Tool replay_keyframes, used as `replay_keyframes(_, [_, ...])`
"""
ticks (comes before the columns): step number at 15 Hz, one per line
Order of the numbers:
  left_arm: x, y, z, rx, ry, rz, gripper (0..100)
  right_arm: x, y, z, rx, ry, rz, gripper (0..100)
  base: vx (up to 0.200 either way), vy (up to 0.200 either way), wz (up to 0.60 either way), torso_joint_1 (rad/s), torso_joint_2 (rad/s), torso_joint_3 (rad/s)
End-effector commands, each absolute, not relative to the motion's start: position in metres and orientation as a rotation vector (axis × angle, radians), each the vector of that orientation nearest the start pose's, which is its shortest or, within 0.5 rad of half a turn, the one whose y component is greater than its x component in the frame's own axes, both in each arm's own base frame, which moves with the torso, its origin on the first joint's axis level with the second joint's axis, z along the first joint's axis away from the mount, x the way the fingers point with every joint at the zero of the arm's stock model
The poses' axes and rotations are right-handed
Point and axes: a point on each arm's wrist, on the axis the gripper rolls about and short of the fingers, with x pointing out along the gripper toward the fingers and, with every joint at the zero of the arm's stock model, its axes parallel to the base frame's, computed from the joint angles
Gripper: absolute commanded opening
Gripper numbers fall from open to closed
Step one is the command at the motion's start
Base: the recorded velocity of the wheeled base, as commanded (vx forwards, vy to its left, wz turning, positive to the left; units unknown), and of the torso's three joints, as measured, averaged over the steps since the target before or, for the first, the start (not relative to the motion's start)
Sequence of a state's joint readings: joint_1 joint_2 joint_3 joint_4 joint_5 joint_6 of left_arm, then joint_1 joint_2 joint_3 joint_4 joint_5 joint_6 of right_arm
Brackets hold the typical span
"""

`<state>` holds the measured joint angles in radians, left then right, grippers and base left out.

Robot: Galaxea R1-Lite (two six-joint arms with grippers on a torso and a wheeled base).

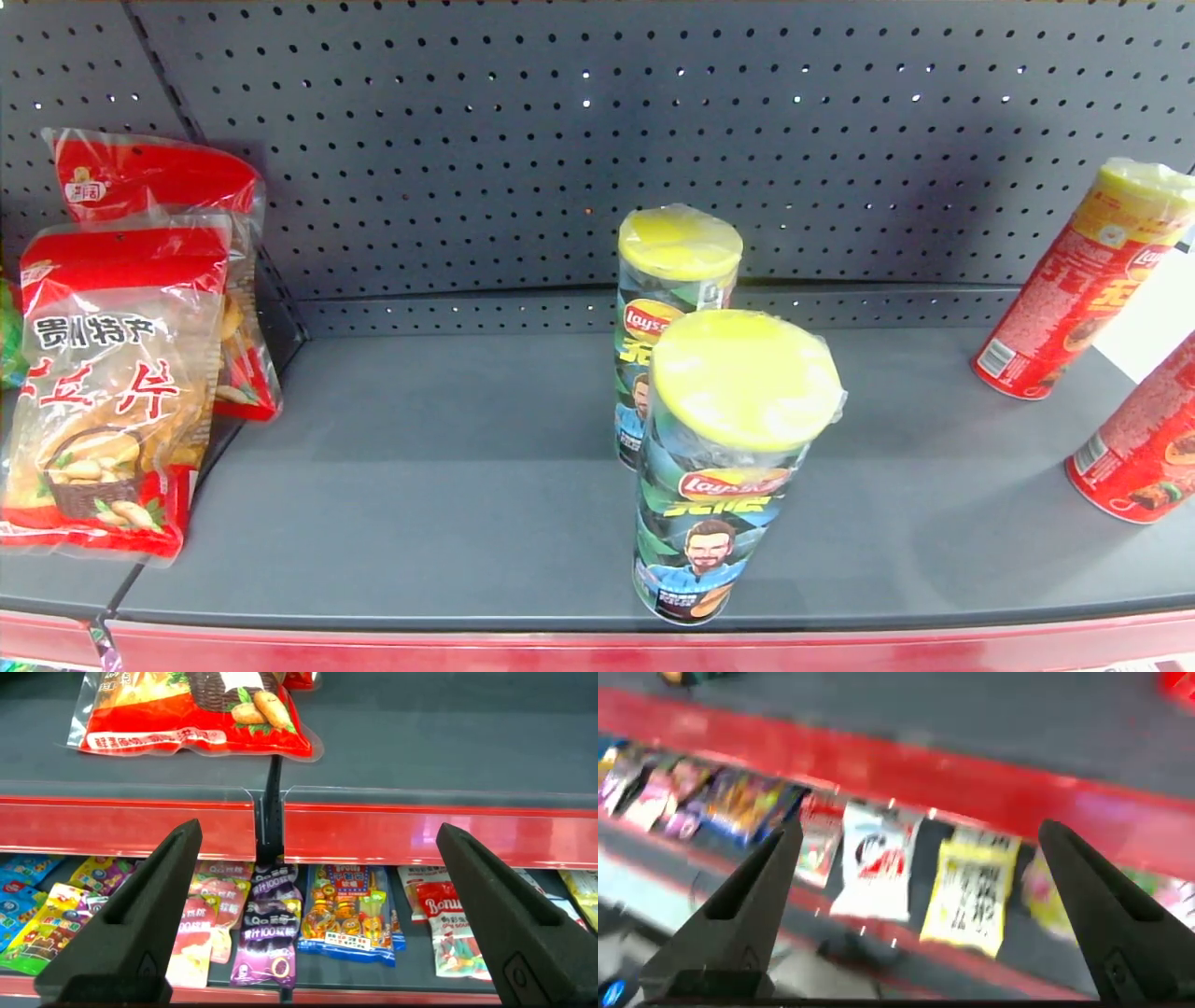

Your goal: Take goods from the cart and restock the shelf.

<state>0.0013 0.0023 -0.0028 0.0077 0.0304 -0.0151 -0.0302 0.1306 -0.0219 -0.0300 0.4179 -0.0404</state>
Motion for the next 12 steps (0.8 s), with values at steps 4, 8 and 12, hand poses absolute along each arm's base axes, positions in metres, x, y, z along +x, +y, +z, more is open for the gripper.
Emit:
replay_keyframes(4, [-0.023, 0.001, 0.076, -0.015, 0.007, 0.032, 100, -0.018, 0.004, 0.083, 0.054, 0.023, 0.139, 100, 0.000, 0.000, 0.00, 0.000, 0.00, 0.000])
replay_keyframes(8, [-0.023, 0.001, 0.076, -0.015, 0.007, 0.032, 100, -0.018, -0.001, 0.079, 0.057, 0.049, -0.109, 100, 0.000, 0.000, 0.00, 0.000, 0.00, 0.000])
replay_keyframes(12, [-0.023, 0.001, 0.075, -0.015, 0.009, 0.032, 100, -0.023, 0.001, 0.076, -0.022, -0.004, 0.048, 100, 0.000, 0.000, 0.00, 0.000, 0.00, 0.000])
